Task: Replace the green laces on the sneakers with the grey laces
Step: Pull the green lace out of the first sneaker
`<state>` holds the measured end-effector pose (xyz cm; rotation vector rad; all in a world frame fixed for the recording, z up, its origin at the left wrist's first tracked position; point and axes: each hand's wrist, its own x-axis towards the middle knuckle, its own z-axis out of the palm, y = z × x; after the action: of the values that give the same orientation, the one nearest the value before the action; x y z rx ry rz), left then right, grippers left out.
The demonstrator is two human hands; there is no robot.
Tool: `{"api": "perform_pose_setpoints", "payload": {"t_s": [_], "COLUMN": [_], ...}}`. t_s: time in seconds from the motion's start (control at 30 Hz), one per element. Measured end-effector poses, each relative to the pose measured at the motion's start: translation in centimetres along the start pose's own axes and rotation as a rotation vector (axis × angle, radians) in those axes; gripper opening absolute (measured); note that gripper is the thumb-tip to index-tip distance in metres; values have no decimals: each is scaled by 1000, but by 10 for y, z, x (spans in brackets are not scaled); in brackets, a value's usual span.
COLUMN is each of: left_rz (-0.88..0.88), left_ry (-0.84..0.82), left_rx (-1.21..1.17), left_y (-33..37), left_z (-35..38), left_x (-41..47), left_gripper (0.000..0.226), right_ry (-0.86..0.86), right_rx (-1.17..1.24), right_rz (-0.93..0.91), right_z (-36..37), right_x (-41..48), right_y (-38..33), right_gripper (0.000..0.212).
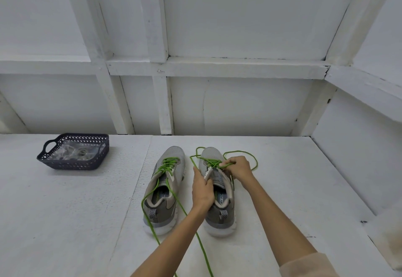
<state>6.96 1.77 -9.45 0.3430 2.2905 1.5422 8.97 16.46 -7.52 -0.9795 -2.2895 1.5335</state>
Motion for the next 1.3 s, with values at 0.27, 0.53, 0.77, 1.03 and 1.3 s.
{"api": "perform_pose_setpoints", "payload": {"t_s": [0.27, 0.53, 0.77, 1.03, 1.3], "left_rz": [8, 16, 9, 9, 16], "left_ry": [-1, -5, -10, -11, -11], "left_rx": [-10, -8, 2, 4, 27], "left_y": [2, 2, 1, 1, -1], "left_z": [-2, -1, -2, -1, -1], "left_x": [-2, -1, -2, -1, 0], "left_gripper": [70, 69, 67, 67, 64], "right_ry": [343, 10, 272, 95, 145], "right_rx": [379, 240, 381, 256, 211], "right_rz": [51, 77, 54, 108, 77], "right_z": [-3, 6, 5, 13, 10], "right_x": [3, -1, 6, 3, 2], "right_y": [-5, 8, 1, 11, 9], "right_gripper": [11, 10, 7, 8, 17]}}
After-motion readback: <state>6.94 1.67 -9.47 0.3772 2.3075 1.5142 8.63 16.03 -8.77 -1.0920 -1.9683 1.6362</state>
